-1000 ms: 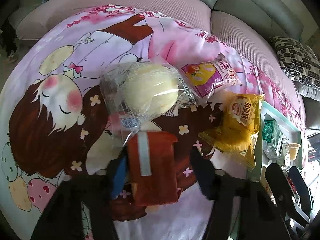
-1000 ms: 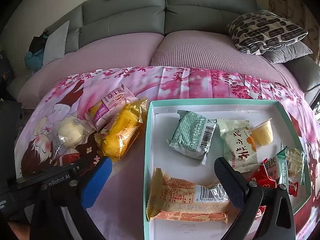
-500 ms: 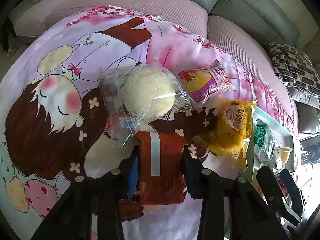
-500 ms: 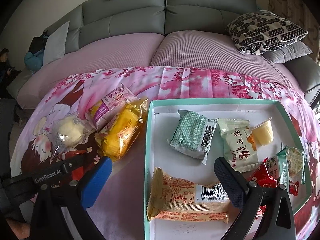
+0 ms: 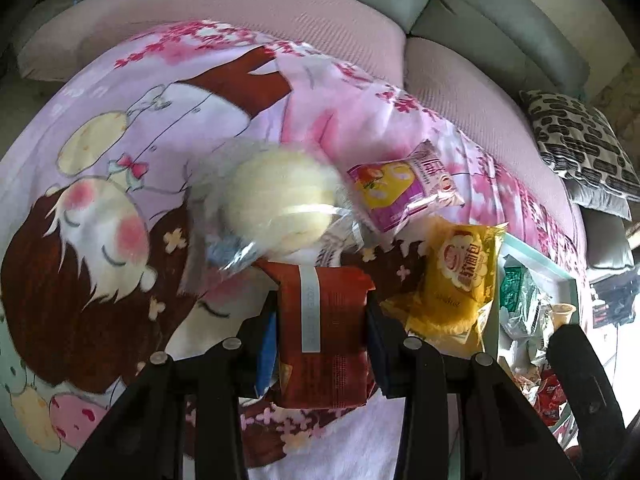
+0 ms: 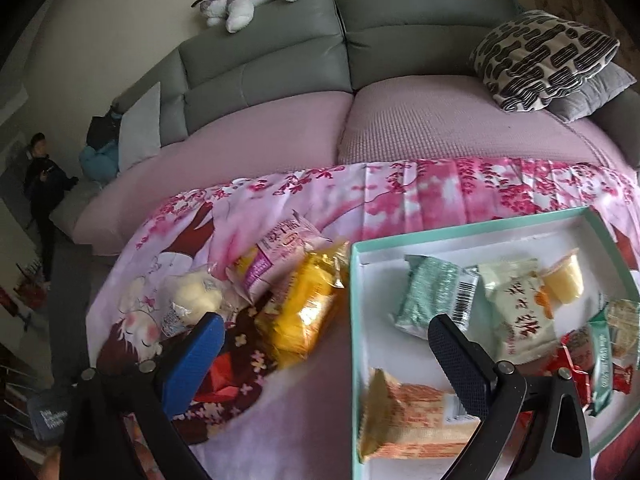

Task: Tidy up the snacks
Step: 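Grasp the red-brown packet with the left tool while the right tool grasps the yellow bread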

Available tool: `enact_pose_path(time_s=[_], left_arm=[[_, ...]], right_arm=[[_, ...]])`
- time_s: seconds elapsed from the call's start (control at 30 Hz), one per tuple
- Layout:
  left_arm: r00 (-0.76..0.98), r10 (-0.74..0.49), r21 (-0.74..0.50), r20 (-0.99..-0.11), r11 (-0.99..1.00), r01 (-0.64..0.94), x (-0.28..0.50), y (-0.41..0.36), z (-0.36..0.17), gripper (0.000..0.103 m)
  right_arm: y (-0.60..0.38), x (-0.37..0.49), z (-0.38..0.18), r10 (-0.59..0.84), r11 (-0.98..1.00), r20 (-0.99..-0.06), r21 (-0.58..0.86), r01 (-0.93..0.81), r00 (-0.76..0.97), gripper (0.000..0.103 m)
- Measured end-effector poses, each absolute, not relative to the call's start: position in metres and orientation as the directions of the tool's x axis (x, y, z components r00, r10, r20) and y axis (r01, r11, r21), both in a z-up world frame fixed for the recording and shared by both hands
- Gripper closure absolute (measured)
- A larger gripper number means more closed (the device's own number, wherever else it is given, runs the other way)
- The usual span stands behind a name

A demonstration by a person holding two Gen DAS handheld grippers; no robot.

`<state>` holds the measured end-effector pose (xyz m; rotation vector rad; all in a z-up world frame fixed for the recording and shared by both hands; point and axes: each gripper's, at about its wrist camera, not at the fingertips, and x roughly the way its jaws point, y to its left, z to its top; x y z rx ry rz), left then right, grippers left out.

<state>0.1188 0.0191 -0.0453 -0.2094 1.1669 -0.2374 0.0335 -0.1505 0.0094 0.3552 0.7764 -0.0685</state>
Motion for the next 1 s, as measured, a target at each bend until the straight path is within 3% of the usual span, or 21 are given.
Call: enact_pose_path(time_s=[0.1,0.47,0.6,0.83,1.0], left_arm=[[0.371,-0.314,-0.295,-0.874,0.949,0.109,0.121,0.013,-0.045,0.062],[0.365,-0.333,-0.296,-0.869,0.942,0.156,0.127,0.012,-0.049,0.062],[0.365,-0.333,-0.289,-0.869,0.942,0.173,0.13,0.008,-0.051,0.062],[0.364,-0.333,-0.281,-0.87,0.941,0.19,0.13,0.005,-0.052,0.062],[0.364,-0.329,-0.272,-0.872,0.941,0.2,0.129,0.002,-0.051,0.062]], right_arm=[[-0.148,0.043,0.007,0.112,0.927,-0.696,0.331,0.179,0.709,0.013],[-0.144,0.073,-0.015,0.233,0.879,-0.716,0.445,0.173,0.658,0.029],[-0.148,0.082,-0.026,0.225,0.872,-0.745,0.442,0.211,0.628,0.036],[-0.145,0.096,-0.033,0.198,0.886,-0.772,0.405,0.227,0.604,0.039],[-0.143,0.095,-0.034,0.177,0.895,-0.79,0.377,0.238,0.586,0.053]])
